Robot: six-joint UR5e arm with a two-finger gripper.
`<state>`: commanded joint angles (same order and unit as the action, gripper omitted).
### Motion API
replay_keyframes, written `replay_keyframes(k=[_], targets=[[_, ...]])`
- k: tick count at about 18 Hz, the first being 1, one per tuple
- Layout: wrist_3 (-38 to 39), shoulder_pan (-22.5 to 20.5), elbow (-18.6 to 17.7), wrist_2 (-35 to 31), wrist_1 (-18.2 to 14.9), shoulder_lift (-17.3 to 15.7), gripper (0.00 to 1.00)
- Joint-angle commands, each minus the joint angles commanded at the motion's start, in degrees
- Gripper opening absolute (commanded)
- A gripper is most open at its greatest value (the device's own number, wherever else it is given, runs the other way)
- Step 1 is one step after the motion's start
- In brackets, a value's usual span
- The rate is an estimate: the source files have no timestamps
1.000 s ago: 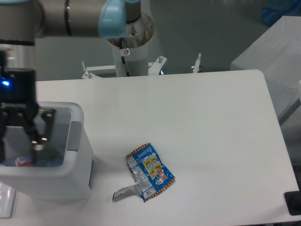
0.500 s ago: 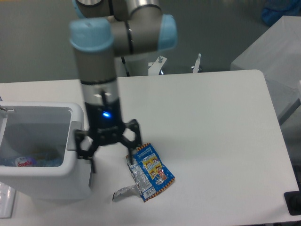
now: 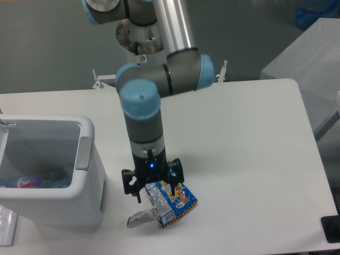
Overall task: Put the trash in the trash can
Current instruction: 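Lower the gripper onto the blue snack wrapper and close on it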
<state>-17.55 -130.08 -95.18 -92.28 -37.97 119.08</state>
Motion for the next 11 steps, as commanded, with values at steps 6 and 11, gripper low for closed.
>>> replay_keyframes(k=[6, 11], targets=[[-11.6, 0.3, 1.8, -1.4, 0.3, 4.1, 0.91], [-16.8, 1.1, 3.5, -1.4, 0.4, 6.1, 0.91]])
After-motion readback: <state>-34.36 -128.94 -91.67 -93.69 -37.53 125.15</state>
